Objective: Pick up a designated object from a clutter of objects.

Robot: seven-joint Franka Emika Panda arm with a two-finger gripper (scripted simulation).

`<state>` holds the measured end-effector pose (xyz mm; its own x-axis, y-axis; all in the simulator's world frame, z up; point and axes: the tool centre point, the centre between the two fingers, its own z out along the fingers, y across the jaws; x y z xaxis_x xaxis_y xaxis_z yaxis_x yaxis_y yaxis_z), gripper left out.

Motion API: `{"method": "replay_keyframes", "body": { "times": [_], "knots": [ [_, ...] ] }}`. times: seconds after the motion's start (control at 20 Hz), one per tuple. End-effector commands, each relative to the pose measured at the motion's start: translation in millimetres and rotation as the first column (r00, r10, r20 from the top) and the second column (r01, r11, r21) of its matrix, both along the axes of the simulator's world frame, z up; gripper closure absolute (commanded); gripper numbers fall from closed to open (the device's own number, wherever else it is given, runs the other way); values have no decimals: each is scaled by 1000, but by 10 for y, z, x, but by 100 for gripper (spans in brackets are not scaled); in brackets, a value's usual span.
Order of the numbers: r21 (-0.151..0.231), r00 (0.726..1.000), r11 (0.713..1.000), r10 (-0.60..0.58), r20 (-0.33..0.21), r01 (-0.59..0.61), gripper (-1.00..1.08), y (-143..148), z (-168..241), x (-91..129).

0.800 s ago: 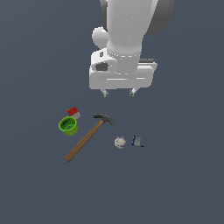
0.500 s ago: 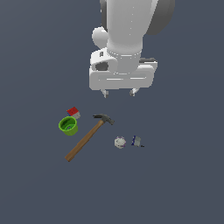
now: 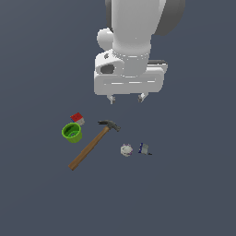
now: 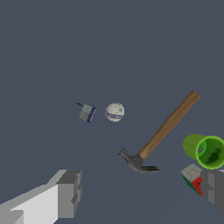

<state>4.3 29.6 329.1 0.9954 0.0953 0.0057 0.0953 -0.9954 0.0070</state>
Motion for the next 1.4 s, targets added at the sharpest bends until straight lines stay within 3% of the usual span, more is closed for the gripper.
{"method": "replay_keyframes", "body": {
  "times": [0.0, 0.55, 0.95, 1.35],
  "knots": [
    [0, 1000, 1000, -2, 0, 2, -92, 1, -15, 8],
    [5, 996, 996, -88, -1, 88, -92, 39, -527, 215],
    [8, 975, 975, -220, -4, 220, -92, 94, -1366, 423],
    [8, 945, 944, -328, -6, 328, -92, 131, -2096, 486]
  ]
}}
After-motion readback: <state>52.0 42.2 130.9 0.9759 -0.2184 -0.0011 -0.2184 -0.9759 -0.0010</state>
